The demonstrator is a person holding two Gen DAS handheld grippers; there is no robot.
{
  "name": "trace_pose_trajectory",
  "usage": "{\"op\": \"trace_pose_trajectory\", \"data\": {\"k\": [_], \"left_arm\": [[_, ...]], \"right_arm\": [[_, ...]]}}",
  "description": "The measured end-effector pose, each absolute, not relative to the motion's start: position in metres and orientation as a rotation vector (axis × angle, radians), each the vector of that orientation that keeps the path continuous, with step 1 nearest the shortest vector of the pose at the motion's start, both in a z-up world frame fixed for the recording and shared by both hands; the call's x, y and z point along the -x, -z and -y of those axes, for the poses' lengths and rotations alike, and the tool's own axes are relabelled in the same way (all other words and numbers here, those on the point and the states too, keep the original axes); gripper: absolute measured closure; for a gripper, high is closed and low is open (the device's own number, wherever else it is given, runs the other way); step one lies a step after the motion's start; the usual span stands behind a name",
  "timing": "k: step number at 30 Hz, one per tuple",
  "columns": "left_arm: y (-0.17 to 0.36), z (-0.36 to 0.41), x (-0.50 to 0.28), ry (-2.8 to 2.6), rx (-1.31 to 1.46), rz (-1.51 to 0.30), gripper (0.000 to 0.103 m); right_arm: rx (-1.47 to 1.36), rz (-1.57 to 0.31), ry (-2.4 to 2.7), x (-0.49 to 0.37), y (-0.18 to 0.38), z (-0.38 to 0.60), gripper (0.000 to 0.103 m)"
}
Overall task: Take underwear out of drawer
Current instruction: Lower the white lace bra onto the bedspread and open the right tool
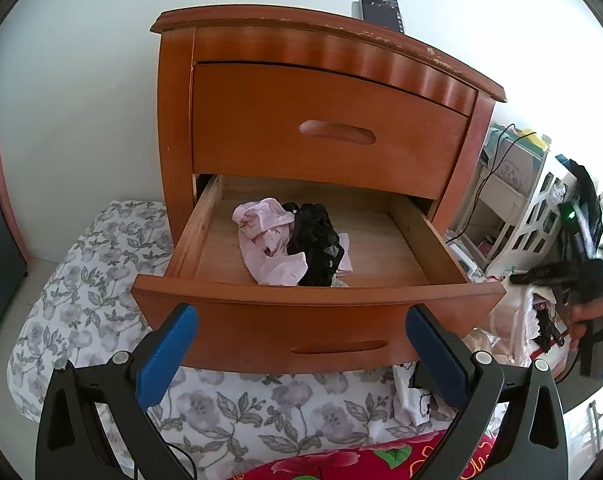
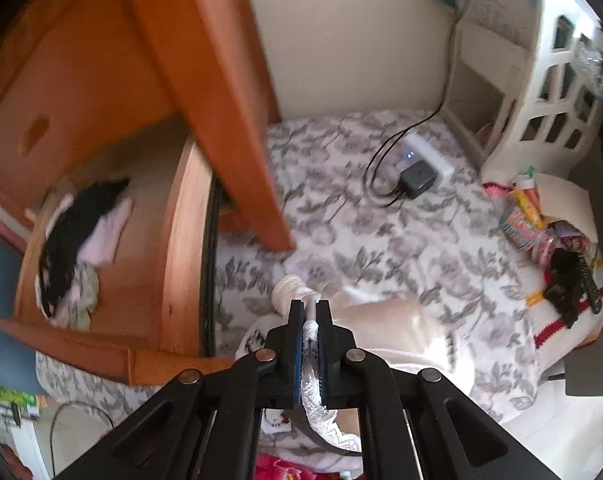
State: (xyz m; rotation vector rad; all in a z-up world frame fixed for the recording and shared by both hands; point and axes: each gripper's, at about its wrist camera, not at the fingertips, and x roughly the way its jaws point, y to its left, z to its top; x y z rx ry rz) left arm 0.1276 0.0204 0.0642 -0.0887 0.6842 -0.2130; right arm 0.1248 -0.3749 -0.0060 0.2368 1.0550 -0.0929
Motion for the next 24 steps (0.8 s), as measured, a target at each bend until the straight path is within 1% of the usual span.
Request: {"op": "trace_pose_trajectory", "data": {"k": [4, 9, 11, 13, 19, 21, 24], "left_arm": [[-0.063, -0.019, -0.128, 0.216, 0.083, -0.687, 0.0], [-0.061, -0.017, -0.13, 0.209, 0.077, -0.694, 0.0], [-0.06, -0.015, -0.131, 0.21, 0.074, -0.699, 0.0], [-0.06, -0.012, -0.131, 0.219, 0.067, -0.698, 0.0], [-0.062, -0.019, -0.129, 0.209, 0.075, -0.691, 0.0], [-0.06, -0.02, -0.13, 0.204, 0.079, -0.696, 0.0], [-0.059, -0.017, -0.13, 0.206, 0.073, -0.701, 0.0]], "right_arm": [[-0.217, -0.995, 0.178, -0.123, -0.017, 0.398, 0.097], [-0.174, -0.874, 0.317, -0.125, -0.051, 0.421, 0.097], [-0.175, -0.849, 0.326, -0.128, -0.054, 0.42, 0.097], [-0.204, -0.89, 0.272, -0.132, -0.036, 0.407, 0.097], [-0.268, -1.142, 0.066, -0.116, 0.075, 0.346, 0.097], [-0.292, -1.175, 0.058, -0.112, 0.094, 0.341, 0.097], [-0.299, -1.197, 0.039, -0.11, 0.108, 0.332, 0.097]]}}
